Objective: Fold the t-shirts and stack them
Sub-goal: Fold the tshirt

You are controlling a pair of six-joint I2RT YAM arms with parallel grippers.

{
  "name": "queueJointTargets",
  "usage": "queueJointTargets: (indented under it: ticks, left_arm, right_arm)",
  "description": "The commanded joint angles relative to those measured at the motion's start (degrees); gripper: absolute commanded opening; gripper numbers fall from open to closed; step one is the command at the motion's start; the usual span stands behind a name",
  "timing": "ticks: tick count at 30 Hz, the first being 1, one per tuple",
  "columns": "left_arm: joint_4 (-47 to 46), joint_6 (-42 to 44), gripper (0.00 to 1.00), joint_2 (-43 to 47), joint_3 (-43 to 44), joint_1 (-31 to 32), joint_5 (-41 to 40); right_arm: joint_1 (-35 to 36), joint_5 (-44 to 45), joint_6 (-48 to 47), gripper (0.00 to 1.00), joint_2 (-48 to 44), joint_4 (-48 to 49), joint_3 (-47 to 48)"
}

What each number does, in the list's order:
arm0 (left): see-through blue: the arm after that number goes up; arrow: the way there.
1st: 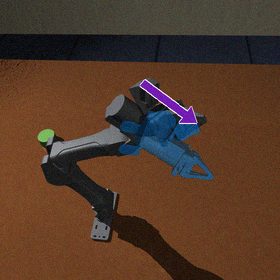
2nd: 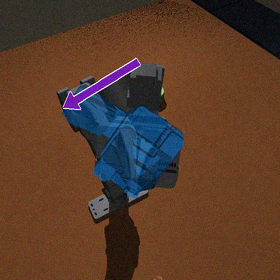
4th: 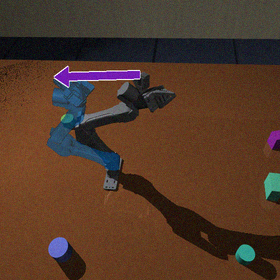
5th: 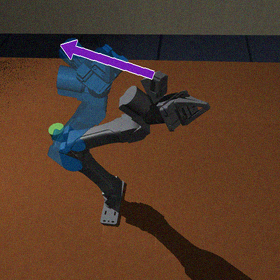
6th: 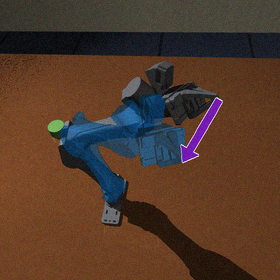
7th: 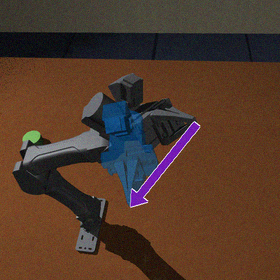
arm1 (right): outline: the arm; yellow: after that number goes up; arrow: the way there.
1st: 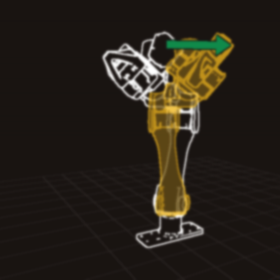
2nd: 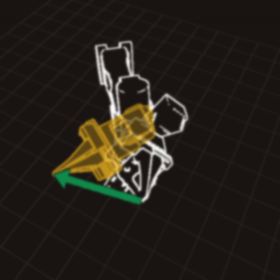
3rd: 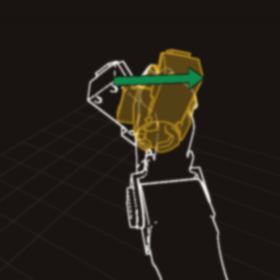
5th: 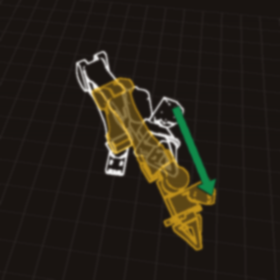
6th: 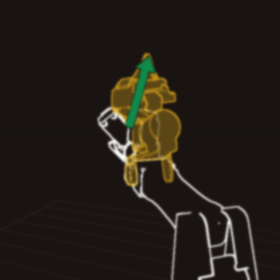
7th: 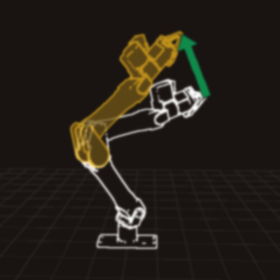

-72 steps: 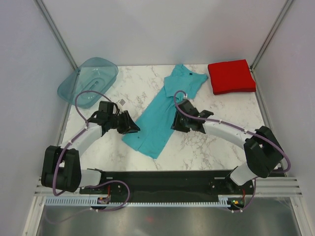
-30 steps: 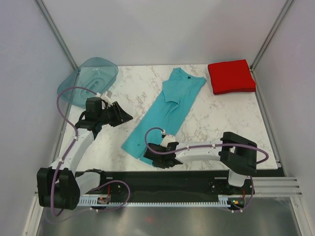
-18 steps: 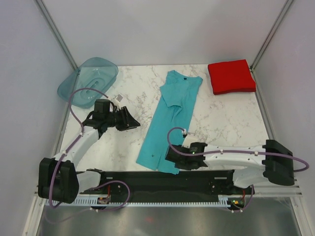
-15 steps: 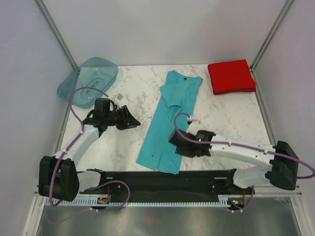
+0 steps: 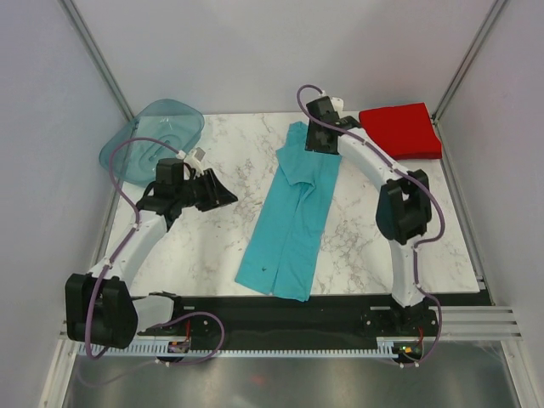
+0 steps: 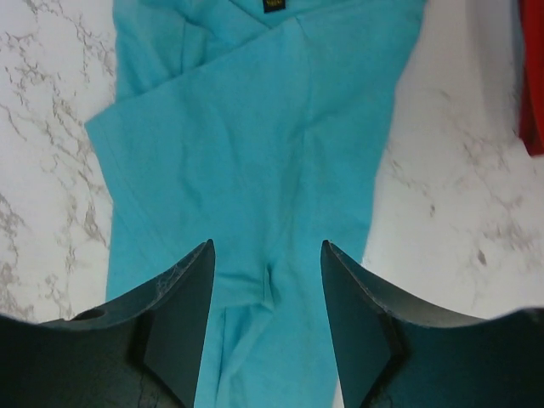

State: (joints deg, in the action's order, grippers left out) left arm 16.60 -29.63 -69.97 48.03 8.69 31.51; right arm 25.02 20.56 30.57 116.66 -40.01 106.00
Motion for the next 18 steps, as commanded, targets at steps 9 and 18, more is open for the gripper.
queueJointTargets:
  ticks: [9, 18]
  left_arm:
    - [-1.04, 3.44, 0.42, 3.44, 0.4, -0.25, -1.54]
    - [-0.95, 3.96, 0.42, 3.18, 0.13, -0.16, -2.5]
  right_arm:
    - [-4.27, -5.35, -14.22, 0.61, 24.31, 5.64, 23.03]
    - [-5.42, -8.77, -18.61, 0.61, 31.43, 11.88, 26.1]
